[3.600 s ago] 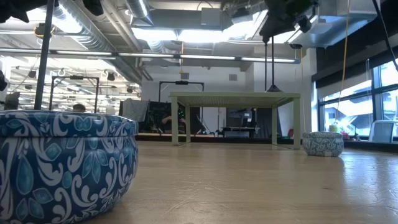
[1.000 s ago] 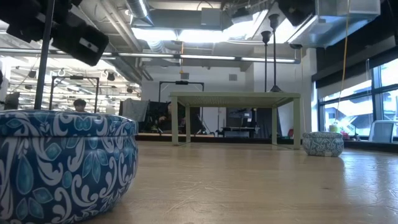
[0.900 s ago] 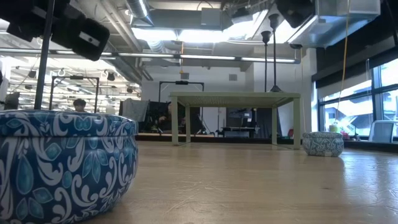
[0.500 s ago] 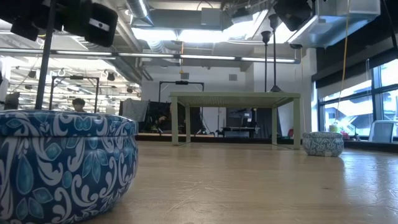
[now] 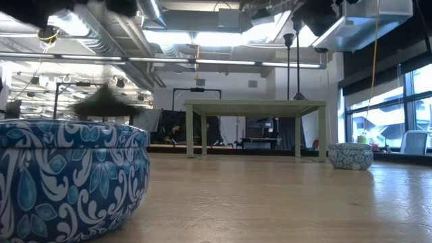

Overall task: Pick & Place candle stick holders
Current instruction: Put the black candle holder on the shelf

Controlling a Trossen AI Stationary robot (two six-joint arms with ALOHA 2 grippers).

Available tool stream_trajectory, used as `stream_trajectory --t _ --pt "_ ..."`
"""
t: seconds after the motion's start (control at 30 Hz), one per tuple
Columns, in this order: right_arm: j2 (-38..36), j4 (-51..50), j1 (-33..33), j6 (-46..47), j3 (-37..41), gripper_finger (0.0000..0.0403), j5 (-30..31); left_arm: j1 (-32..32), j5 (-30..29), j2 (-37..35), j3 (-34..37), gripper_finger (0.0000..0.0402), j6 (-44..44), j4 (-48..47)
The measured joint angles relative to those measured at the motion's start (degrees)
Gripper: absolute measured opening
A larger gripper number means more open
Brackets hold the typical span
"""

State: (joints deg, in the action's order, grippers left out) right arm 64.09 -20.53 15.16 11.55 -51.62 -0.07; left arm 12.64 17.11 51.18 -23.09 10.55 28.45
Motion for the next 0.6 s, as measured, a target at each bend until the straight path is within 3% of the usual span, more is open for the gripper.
stream_trajectory --t 0.2,0.4,0.6 --pt "1.11 -1.02 0.00 3.68 -0.07 0.0236 1.55 -1.71 -11.67 2.70 -10.21 0.0034 0.35 -0.53" --pt "1.59 -9.43 0.55 10.30 -0.03 0.0236 1.55 -7.49 -12.01 9.84 -22.13 0.0036 4.32 -8.17" --pt "1.99 -11.49 0.70 13.14 -0.02 0.0236 2.46 -15.28 -10.10 19.92 -35.43 0.0036 5.24 -12.87"
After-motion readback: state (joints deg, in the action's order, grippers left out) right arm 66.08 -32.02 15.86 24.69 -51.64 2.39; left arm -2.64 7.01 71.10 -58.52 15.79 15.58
